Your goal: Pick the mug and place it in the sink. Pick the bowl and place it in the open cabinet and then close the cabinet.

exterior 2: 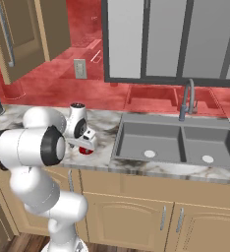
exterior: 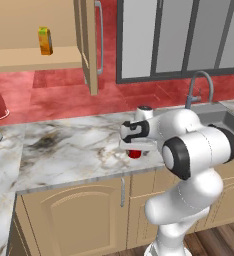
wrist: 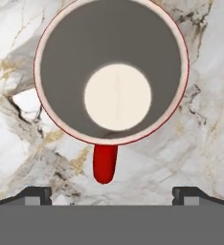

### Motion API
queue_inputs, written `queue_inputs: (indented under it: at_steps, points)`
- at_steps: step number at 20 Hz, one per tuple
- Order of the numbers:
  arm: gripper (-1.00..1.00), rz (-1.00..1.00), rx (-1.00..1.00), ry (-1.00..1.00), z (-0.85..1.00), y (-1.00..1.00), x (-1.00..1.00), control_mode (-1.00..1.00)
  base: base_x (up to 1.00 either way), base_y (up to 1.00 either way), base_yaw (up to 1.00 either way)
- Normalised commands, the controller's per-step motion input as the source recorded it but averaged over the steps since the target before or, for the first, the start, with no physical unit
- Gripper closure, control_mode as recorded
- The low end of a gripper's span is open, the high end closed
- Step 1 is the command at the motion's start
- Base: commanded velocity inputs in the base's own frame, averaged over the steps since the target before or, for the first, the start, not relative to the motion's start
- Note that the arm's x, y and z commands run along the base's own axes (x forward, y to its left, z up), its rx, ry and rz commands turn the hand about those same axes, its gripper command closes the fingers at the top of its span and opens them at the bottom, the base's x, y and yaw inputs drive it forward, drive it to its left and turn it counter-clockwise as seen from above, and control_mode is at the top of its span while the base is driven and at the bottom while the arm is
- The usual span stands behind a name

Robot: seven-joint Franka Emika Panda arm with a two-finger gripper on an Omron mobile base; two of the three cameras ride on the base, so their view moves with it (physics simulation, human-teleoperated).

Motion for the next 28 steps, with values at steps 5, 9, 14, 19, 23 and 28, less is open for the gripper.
queue_inputs:
  at_steps: [5, 9, 14, 19, 23, 28]
  points:
    - [-1.0, 0.0, 0.0, -0.04, -0.1, 0.0, 0.06, -1.0, 0.0, 0.0, 0.0]
    - [-1.0, 0.0, 0.0, -0.05, -0.09, 0.0, 0.02, -1.0, 0.0, 0.0, 0.0]
    - [-1.0, 0.0, 0.0, -0.07, -0.07, 0.0, 0.04, -1.0, 0.0, 0.0, 0.0]
    - [-1.0, 0.0, 0.0, -0.09, -0.01, 0.0, 0.01, -1.0, 0.0, 0.0, 0.0]
    - [-1.0, 0.0, 0.0, -0.06, 0.0, 0.0, 0.08, -1.0, 0.0, 0.0, 0.0]
    - [-1.0, -0.05, 0.0, 0.0, 0.0, 0.0, 0.17, -1.0, 0.0, 0.0, 0.0]
